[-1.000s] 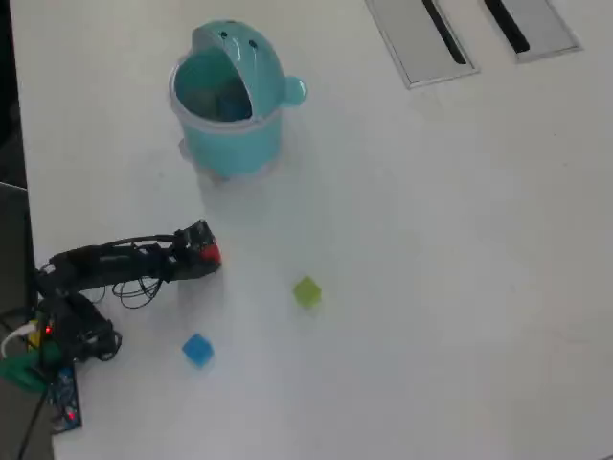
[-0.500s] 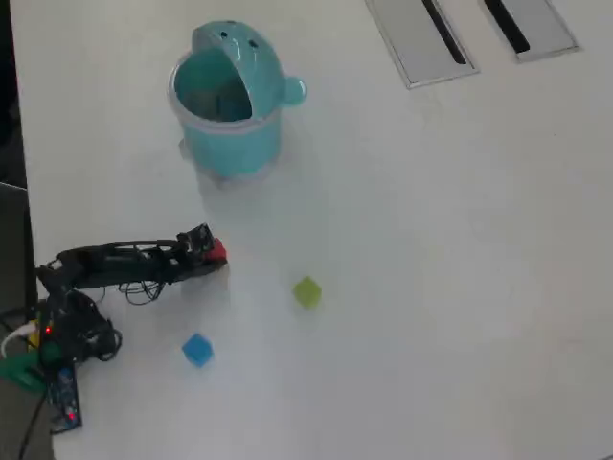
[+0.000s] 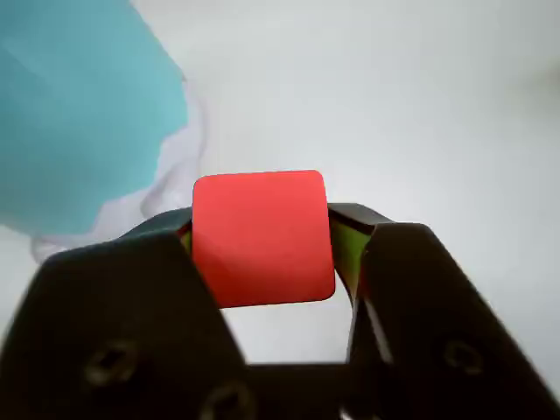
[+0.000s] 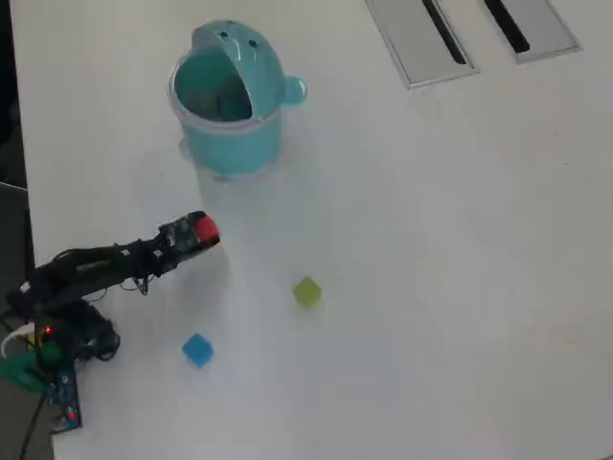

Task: Grasp RGB lego blocks and put them in the bin one by one.

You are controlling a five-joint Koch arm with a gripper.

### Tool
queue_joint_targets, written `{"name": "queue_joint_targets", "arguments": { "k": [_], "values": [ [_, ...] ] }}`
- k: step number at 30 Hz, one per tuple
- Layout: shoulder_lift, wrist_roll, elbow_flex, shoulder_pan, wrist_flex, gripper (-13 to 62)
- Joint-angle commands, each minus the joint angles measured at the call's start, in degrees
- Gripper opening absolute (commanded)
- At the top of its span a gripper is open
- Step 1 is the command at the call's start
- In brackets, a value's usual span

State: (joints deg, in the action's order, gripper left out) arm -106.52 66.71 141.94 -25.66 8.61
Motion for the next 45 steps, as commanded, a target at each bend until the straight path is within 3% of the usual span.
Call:
{"name": "queue_joint_targets", "arguments": {
  "k": [1, 8, 22, 36, 45],
  "values": [
    [-5.0, -1.5, -2.5, -0.4, 4.2, 10.2],
    [-14.4, -1.4, -12.0, -3.1, -7.2, 10.1],
    [-17.4, 5.5, -30.8, -13.0, -12.7, 10.2],
    [-5.3, 14.8, -46.2, -21.5, -11.8, 10.0],
    [9.0, 21.7, -57.0, -24.1, -14.1, 10.0]
  ]
}}
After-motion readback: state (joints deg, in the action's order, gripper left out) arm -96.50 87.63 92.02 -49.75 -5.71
